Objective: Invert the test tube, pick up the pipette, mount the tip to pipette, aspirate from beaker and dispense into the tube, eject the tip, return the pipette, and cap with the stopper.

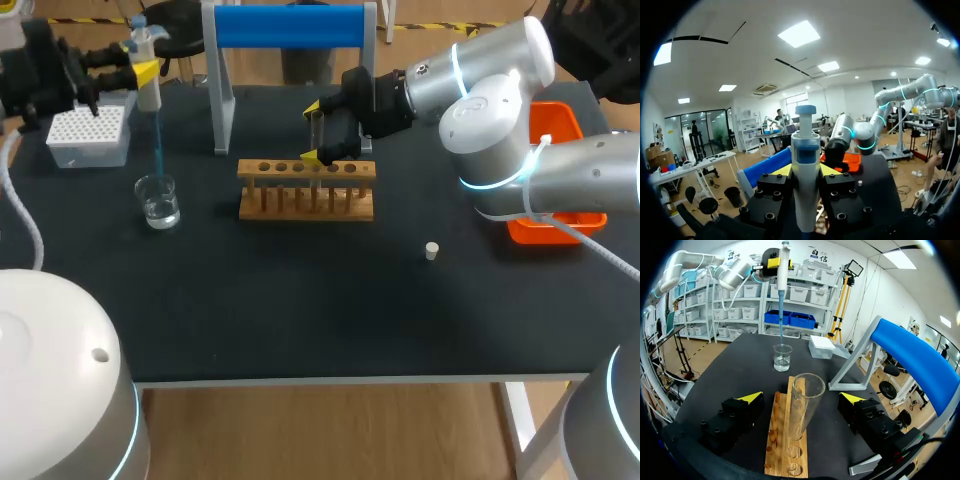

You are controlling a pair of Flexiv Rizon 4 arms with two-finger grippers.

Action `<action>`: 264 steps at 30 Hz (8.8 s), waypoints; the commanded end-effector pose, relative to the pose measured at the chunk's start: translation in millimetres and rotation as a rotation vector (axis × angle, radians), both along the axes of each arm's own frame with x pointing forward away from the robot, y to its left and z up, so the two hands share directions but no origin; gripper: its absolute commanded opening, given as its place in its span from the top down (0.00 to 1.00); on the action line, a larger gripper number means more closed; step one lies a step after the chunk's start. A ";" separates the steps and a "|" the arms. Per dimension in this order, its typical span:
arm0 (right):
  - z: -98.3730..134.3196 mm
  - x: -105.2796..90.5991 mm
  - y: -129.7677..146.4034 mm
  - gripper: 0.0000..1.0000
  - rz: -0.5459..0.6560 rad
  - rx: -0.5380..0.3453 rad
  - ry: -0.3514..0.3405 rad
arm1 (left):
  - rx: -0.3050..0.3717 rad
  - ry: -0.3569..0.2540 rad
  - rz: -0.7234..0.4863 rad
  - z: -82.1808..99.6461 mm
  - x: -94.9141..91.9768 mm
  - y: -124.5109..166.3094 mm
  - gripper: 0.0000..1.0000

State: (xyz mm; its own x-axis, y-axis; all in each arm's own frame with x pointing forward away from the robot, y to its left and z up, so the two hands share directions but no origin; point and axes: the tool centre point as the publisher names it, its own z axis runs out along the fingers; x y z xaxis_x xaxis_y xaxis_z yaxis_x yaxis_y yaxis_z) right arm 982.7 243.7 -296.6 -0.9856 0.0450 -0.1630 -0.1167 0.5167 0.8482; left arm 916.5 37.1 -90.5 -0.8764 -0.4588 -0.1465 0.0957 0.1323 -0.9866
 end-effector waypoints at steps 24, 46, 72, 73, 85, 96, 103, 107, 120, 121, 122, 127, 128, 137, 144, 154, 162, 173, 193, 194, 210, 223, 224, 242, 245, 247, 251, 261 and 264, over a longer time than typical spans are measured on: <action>0.6 0.3 -0.5 0.00 0.001 -0.003 0.001 | -0.016 0.043 -0.185 117.7 14.9 -151.4 1.00; 0.6 0.3 -0.5 0.00 0.001 -0.003 0.001 | -0.076 0.095 -0.360 107.1 39.7 -226.2 1.00; 0.6 0.3 -0.5 0.00 0.001 -0.003 0.001 | -0.071 0.086 -0.357 105.3 41.5 -224.6 1.00; 0.6 0.3 -0.5 0.00 0.001 -0.003 0.001 | -0.071 0.086 -0.357 105.3 41.5 -224.6 1.00; 0.6 0.3 -0.5 0.00 0.001 -0.003 0.001 | -0.071 0.086 -0.357 105.3 41.5 -224.6 1.00; 0.6 0.3 -0.5 0.00 0.001 -0.003 0.001 | -0.071 0.086 -0.357 105.3 41.5 -224.6 1.00; 0.6 0.3 -0.5 0.00 0.001 -0.003 0.001 | -0.050 0.032 -0.387 106.5 41.6 -227.8 1.00; 0.6 0.3 -0.5 0.00 0.001 -0.003 0.001 | -0.046 0.023 -0.400 105.6 41.9 -230.7 1.00; 0.6 0.3 -0.5 0.00 0.001 -0.003 0.001 | -0.051 0.025 -0.411 99.5 43.2 -232.5 1.00; 0.6 0.3 -0.5 0.00 0.001 -0.003 0.001 | -0.052 0.027 -0.412 98.7 43.3 -232.7 1.00; 0.6 0.3 -0.5 0.00 0.001 -0.003 0.001 | -0.054 0.028 -0.412 98.2 43.4 -232.8 1.00; 0.6 0.3 -0.5 0.00 0.001 -0.003 0.001 | -0.061 0.039 -0.412 94.4 43.8 -233.6 1.00; 0.6 0.3 -0.5 0.00 0.001 -0.003 0.001 | -0.062 0.042 -0.412 93.5 43.9 -233.7 1.00; 0.6 0.3 -0.5 0.00 0.001 -0.003 0.001 | -0.074 0.058 -0.408 87.6 43.5 -233.5 1.00; 0.6 0.3 -0.5 0.00 0.001 -0.003 0.001 | -0.081 0.069 -0.407 83.5 43.3 -233.3 1.00; 0.6 0.3 -0.5 0.00 0.001 -0.003 0.001 | -0.088 0.065 -0.411 79.9 43.9 -232.6 1.00; 0.6 0.3 -0.5 0.00 0.001 -0.003 0.001 | -0.089 0.070 -0.411 76.4 44.1 -231.0 1.00; 0.6 0.3 -0.5 0.00 0.001 -0.003 0.001 | -0.056 0.093 -0.414 73.5 43.4 -228.5 1.00; 0.6 0.3 -0.5 0.00 0.001 -0.003 0.001 | -0.027 0.068 -0.399 74.4 49.7 -224.5 1.00; 0.6 0.3 -0.5 0.00 0.001 -0.003 0.001 | -0.028 0.067 -0.399 74.4 50.3 -224.5 1.00; 0.6 0.3 -0.5 0.00 0.001 -0.003 0.001 | -0.049 0.047 -0.412 73.6 55.7 -227.5 1.00; 0.6 0.3 -0.5 0.00 0.001 -0.003 0.001 | -0.064 0.039 -0.439 74.5 54.5 -230.6 1.00; 0.6 0.3 -0.5 0.00 0.001 -0.003 0.001 | -0.066 0.037 -0.442 74.6 54.1 -230.9 1.00; 0.6 0.3 -0.5 0.00 0.001 -0.003 0.001 | -0.074 0.042 -0.472 72.2 44.8 -230.4 1.00; 0.6 0.3 -0.5 0.00 0.001 -0.003 0.001 | -0.075 0.045 -0.468 71.3 43.1 -228.7 1.00; 0.6 0.3 -0.5 0.00 0.001 -0.003 0.001 | -0.076 0.046 -0.465 70.8 42.1 -227.7 1.00; 0.6 0.3 -0.5 0.00 0.001 -0.003 0.001 | -0.075 0.047 -0.458 70.4 40.5 -225.6 1.00; 0.6 0.3 -0.5 0.00 0.001 -0.003 0.001 | -0.075 0.046 -0.439 65.8 40.8 -221.8 1.00; 0.6 0.3 -0.5 0.00 0.001 -0.003 0.001 | -0.075 0.043 -0.439 63.2 41.5 -222.3 1.00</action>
